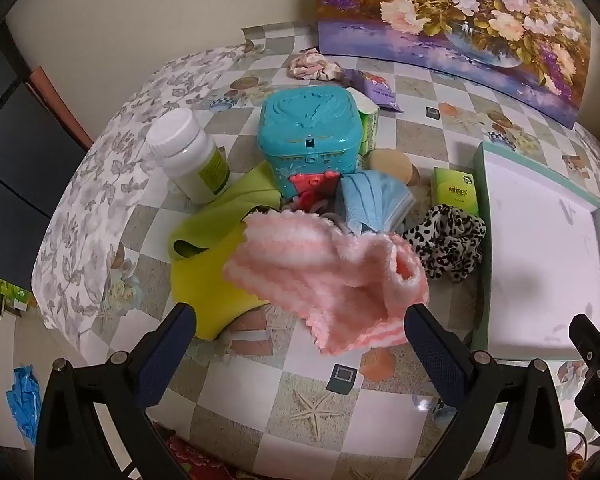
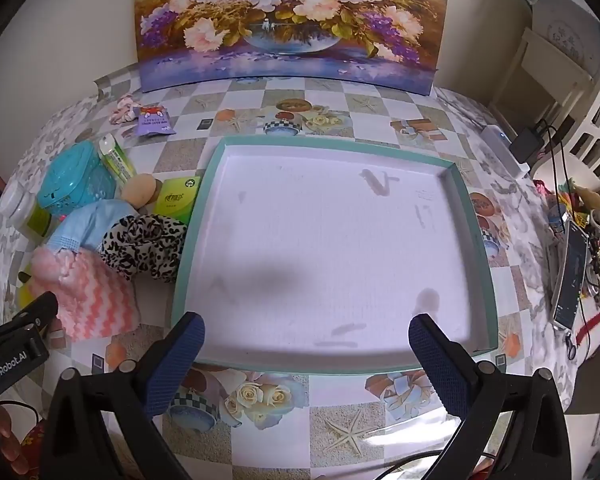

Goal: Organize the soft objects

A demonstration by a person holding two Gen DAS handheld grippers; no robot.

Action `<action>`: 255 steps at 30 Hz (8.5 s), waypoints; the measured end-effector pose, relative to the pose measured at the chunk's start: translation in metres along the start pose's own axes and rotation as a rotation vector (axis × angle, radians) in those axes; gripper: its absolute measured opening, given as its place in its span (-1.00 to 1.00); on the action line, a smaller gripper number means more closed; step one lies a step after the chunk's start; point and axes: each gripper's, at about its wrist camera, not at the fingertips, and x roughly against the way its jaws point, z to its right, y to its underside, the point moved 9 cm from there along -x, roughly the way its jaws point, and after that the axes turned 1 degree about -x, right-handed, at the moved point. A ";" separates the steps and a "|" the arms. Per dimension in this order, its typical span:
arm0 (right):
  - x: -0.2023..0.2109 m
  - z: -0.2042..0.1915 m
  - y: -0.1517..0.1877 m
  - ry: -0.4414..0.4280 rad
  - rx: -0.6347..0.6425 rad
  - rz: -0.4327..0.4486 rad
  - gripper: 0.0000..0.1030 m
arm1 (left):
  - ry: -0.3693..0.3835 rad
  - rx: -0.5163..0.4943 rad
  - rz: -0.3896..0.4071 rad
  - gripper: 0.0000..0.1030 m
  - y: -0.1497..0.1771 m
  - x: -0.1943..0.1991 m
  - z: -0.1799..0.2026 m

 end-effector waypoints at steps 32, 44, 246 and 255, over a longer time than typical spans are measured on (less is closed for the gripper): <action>0.001 0.001 0.000 0.003 0.000 0.000 1.00 | 0.011 0.025 -0.016 1.00 0.001 -0.001 0.003; 0.001 -0.001 0.000 0.002 0.005 0.000 1.00 | 0.011 0.019 -0.019 1.00 0.002 -0.001 0.005; 0.100 -0.076 -0.061 -0.682 -0.124 0.315 -0.79 | 0.289 0.168 0.145 -0.41 -0.017 0.055 -0.093; 0.120 -0.024 -0.075 -0.705 -0.251 0.407 -0.79 | 0.360 0.110 0.241 -0.41 -0.051 0.108 -0.045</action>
